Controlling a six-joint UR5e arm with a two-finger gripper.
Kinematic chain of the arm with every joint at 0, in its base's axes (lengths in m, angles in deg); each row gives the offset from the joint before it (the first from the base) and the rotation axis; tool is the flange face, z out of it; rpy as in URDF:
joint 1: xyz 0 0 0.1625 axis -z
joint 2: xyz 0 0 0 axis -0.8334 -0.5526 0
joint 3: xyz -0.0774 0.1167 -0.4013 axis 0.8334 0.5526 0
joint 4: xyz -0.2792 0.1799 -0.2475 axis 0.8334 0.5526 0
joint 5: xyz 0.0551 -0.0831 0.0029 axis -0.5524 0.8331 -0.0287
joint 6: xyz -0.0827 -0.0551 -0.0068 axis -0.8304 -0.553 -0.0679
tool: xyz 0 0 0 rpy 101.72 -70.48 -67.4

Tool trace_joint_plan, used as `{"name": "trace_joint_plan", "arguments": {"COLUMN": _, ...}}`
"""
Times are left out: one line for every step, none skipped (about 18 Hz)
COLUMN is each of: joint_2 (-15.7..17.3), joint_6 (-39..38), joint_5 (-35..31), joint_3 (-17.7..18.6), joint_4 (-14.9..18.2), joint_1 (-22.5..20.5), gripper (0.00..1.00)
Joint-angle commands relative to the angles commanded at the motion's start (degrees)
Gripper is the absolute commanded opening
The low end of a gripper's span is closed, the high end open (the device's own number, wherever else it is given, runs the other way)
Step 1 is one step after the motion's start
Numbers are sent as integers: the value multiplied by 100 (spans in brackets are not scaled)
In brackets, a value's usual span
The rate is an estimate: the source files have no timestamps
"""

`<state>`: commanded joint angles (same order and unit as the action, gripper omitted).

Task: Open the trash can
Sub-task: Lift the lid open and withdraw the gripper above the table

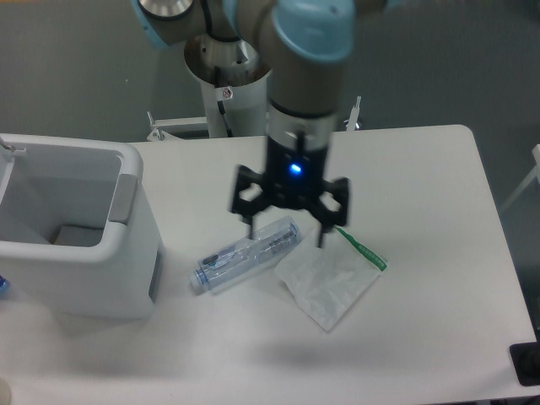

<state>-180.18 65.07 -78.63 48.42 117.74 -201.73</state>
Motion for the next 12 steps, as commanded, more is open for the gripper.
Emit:
{"name": "trace_joint_plan", "arguments": {"joint_2": -114, "joint_6": 176, "joint_5": -79, "joint_3": -9, "joint_4": -17, "joint_1": -53, "gripper": 100}}
{"name": "trace_joint_plan", "arguments": {"joint_2": -185, "joint_6": 334, "joint_5": -132, "joint_3": 0, "joint_4": -18, "joint_1": -158, "gripper": 100}}
{"name": "trace_joint_plan", "arguments": {"joint_2": -247, "joint_6": 519, "joint_5": -176, "joint_3": 9, "joint_4": -26, "joint_1": -272, "gripper": 100}}
{"name": "trace_joint_plan", "arguments": {"joint_2": -334, "joint_6": 747, "joint_5": -203, "joint_3": 0, "joint_4": -35, "joint_1": -352, "gripper": 100}}
{"name": "trace_joint_plan", "arguments": {"joint_2": -396, "joint_6": 984, "joint_5": -212, "joint_3": 0, "joint_4": -44, "joint_1": -431, "gripper": 100}}
{"name": "trace_joint_plan", "arguments": {"joint_2": -458, "joint_6": 1204, "joint_5": -212, "joint_3": 0, "joint_4": -44, "joint_1": -492, "gripper": 100}}
{"name": "trace_joint_plan", "arguments": {"joint_2": -510, "joint_6": 1328, "joint_5": -212, "joint_3": -9, "joint_4": -44, "joint_1": -519, "gripper": 100}}
{"name": "trace_joint_plan", "arguments": {"joint_2": -563, "joint_6": 1373, "joint_5": -212, "joint_3": 0, "joint_4": -61, "joint_1": -554, "gripper": 100}}
{"name": "trace_joint_plan", "arguments": {"joint_2": -590, "joint_6": 1391, "joint_5": -221, "joint_3": 0, "joint_4": -70, "joint_1": -615, "gripper": 100}}
{"name": "trace_joint_plan", "arguments": {"joint_2": -660, "joint_6": 1426, "joint_5": -221, "joint_3": 0, "joint_4": -88, "joint_1": -660, "gripper": 100}}
{"name": "trace_joint_plan", "arguments": {"joint_2": -747, "joint_6": 1522, "joint_5": -238, "joint_3": 9, "joint_4": -140, "joint_1": -756, "gripper": 100}}
{"name": "trace_joint_plan", "arguments": {"joint_2": -800, "joint_6": 1653, "joint_5": -360, "joint_3": 17, "joint_4": -193, "joint_1": -861, "gripper": 100}}
